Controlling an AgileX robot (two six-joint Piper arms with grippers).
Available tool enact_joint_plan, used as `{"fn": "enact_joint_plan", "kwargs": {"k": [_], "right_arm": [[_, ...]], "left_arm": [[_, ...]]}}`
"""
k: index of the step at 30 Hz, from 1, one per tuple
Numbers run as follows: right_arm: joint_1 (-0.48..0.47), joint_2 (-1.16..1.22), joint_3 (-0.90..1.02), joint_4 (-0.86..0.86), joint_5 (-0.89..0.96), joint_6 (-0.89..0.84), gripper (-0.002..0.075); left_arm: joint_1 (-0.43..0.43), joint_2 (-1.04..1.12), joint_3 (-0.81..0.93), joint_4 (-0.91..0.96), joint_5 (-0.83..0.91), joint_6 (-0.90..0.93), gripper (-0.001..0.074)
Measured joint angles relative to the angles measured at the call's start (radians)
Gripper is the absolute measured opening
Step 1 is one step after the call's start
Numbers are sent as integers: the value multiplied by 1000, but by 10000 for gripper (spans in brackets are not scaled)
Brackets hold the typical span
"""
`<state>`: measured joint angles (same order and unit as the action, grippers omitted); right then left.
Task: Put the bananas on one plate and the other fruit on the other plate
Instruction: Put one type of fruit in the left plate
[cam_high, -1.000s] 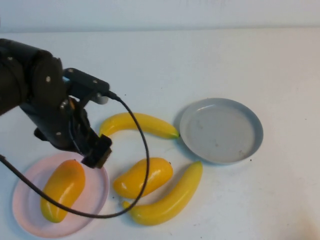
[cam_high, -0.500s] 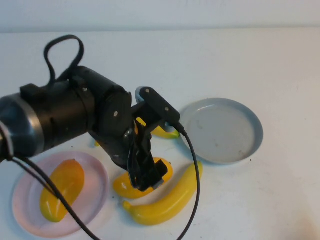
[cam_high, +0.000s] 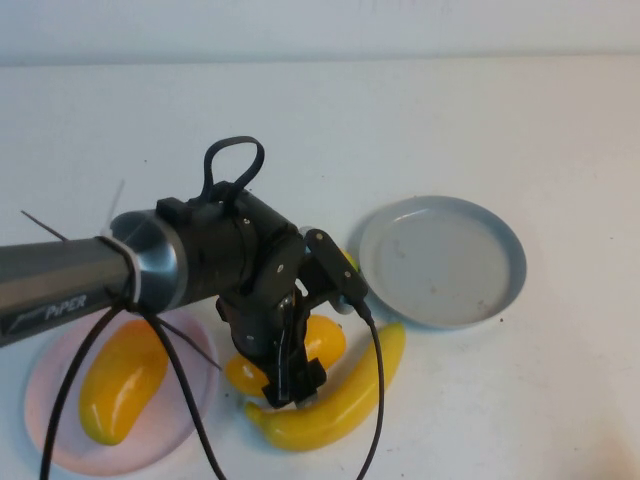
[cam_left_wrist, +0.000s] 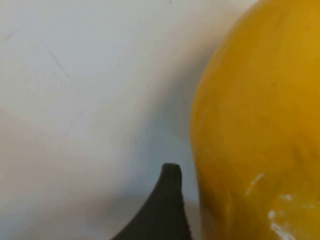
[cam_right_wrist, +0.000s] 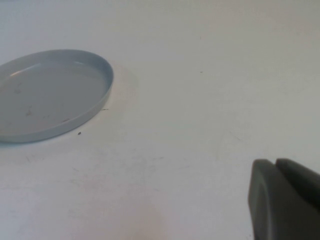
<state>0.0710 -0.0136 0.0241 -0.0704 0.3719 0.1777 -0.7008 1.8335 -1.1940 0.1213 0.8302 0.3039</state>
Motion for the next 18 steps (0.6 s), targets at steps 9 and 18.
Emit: {"fn": "enact_joint_plan", "kwargs": {"k": [9, 18], "right_arm": [[0, 0, 0, 0, 0, 0, -17], [0, 0, 0, 0, 0, 0, -17]], "left_arm": [[0, 10, -2, 21, -3, -4, 519], [0, -35, -136, 9, 208, -136, 519]]}}
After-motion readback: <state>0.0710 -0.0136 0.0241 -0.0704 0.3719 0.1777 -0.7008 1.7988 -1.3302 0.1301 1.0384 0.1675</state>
